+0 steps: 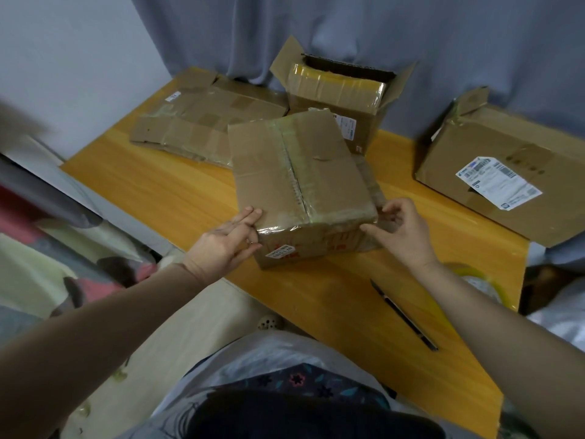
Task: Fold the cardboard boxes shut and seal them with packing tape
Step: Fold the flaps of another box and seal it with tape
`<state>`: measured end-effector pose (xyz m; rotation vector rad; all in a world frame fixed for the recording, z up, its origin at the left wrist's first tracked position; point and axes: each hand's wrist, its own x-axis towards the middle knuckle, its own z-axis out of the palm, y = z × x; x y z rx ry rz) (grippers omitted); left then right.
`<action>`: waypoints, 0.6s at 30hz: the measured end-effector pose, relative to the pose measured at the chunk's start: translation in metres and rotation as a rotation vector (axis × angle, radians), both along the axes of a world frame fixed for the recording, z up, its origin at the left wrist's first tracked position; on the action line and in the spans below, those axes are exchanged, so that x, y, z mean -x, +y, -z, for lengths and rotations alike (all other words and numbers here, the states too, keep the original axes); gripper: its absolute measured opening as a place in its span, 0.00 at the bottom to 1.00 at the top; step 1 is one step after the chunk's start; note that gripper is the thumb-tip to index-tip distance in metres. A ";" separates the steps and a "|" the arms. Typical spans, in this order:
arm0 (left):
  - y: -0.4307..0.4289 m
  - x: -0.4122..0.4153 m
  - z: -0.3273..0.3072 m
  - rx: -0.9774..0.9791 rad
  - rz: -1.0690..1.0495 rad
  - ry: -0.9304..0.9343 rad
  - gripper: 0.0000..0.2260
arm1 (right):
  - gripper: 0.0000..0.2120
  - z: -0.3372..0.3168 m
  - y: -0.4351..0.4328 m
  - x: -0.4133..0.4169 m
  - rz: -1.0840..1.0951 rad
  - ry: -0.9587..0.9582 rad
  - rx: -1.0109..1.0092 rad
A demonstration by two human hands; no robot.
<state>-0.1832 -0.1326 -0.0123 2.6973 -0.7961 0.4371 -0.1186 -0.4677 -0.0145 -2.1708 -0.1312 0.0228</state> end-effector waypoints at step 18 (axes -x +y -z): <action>-0.017 -0.001 -0.005 -0.099 -0.210 -0.101 0.19 | 0.35 0.013 0.031 0.008 0.205 0.376 -0.245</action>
